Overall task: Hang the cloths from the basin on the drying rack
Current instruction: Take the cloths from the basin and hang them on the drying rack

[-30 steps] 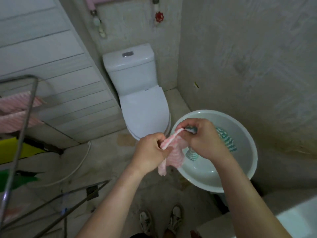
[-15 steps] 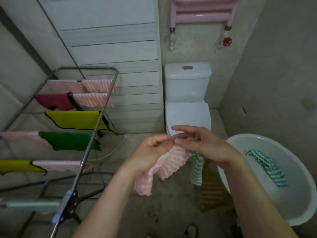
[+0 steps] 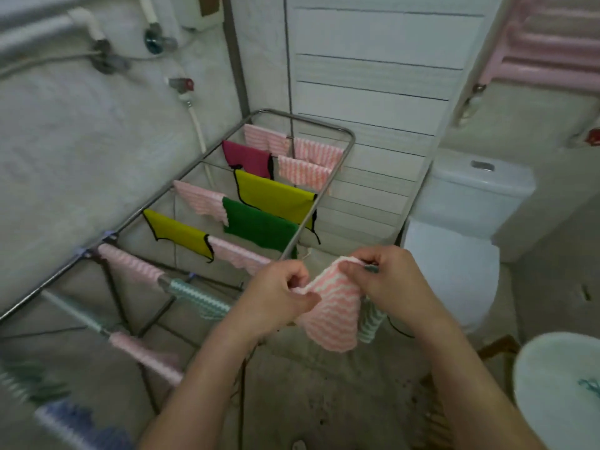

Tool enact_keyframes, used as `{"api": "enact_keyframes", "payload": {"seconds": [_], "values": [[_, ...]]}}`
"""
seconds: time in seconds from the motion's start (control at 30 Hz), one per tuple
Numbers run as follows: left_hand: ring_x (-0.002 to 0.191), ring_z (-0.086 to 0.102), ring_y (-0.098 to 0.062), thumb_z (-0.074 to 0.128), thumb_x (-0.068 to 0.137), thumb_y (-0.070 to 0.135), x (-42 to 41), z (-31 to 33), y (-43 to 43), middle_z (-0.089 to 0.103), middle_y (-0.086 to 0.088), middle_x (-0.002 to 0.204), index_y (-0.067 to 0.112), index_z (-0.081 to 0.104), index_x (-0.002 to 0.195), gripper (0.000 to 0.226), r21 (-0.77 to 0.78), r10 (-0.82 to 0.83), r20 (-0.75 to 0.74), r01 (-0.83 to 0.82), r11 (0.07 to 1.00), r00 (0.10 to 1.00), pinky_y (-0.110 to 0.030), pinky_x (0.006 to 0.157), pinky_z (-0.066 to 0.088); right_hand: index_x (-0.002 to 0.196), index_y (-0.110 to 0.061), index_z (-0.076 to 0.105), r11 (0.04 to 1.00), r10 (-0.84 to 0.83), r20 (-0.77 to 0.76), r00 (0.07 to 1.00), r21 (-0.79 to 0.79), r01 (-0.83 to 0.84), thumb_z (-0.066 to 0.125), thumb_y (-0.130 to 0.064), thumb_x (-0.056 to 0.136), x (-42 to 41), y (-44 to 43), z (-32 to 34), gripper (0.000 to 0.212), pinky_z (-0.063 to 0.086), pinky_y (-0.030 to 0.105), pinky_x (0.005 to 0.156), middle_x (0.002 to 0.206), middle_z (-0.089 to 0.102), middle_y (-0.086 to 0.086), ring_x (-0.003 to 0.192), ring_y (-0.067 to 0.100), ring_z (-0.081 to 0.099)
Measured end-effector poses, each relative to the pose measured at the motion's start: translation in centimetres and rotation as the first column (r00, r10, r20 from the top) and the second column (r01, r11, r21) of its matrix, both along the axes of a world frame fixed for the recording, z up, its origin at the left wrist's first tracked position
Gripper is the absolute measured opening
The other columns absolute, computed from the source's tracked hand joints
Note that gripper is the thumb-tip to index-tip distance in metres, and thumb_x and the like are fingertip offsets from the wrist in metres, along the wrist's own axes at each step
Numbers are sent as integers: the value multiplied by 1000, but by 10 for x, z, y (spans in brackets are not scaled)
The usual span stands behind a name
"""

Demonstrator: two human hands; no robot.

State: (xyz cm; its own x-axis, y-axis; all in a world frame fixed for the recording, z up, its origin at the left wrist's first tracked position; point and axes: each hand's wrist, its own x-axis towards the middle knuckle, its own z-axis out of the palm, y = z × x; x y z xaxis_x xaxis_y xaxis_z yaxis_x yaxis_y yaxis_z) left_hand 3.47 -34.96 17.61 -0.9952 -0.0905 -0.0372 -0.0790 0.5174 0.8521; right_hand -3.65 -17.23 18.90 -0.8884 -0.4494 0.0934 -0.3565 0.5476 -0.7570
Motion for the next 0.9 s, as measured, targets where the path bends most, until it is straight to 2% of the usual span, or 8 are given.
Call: {"api": "enact_keyframes", "payload": {"seconds": [0.1,0.2,0.33,0.43,0.57,0.63,0.73,0.9], "values": [[52,35,-8,74,76,12,29,6,-22,38,6,56,25,43,55,39,224,47,34,-53,973,998,-24,51,29,88,-29,76,998,11,-34,999,66,-9,66,-26,87,9,-21,-1,10,46,29,69,76,55,-17,76,10,59],[59,37,-15,70,74,15,56,5,-33,39,-8,64,23,41,58,34,463,185,1,-165,871,983,-27,52,29,96,-30,75,984,85,-50,995,158,-76,60,-30,90,20,-41,3,16,51,32,68,79,65,-13,73,11,61],[67,41,-22,71,75,16,78,6,-36,45,-12,72,24,47,64,28,612,432,-46,-317,725,901,-30,56,33,87,-20,75,988,150,294,944,-78,-133,57,-24,94,27,-63,4,20,41,24,55,54,65,-8,49,3,53],[65,55,-19,66,85,12,109,4,-36,60,-10,76,24,55,78,17,628,624,-23,-474,617,781,-29,58,43,93,-5,73,938,282,617,735,-338,-76,55,-15,94,43,-85,3,21,41,10,49,69,71,14,50,4,59],[66,48,-11,53,90,7,153,4,-39,55,1,80,29,58,81,25,534,721,-107,-572,623,685,-27,59,40,92,1,69,886,399,814,422,-461,54,56,-11,91,70,-118,-5,18,46,21,47,60,61,10,49,12,57],[60,46,-7,45,90,-6,172,10,-40,54,4,68,25,60,67,41,556,735,-74,-584,591,674,-21,54,37,83,-5,70,878,453,818,354,-479,-17,59,-14,88,85,-132,-8,15,47,29,60,63,62,7,58,16,58],[53,51,-9,40,84,-10,203,30,-46,57,0,59,18,63,57,45,660,761,3,-574,486,648,-19,49,40,78,-8,76,845,530,753,391,-506,-172,65,-15,86,108,-151,-5,15,53,33,71,80,73,10,73,19,69],[57,61,-11,59,75,5,278,52,-75,70,-4,69,14,75,80,18,680,849,-9,-619,393,529,-18,57,50,75,-8,76,702,710,594,379,-554,-448,66,-16,86,153,-186,19,17,53,32,75,80,74,10,73,18,69]]}}
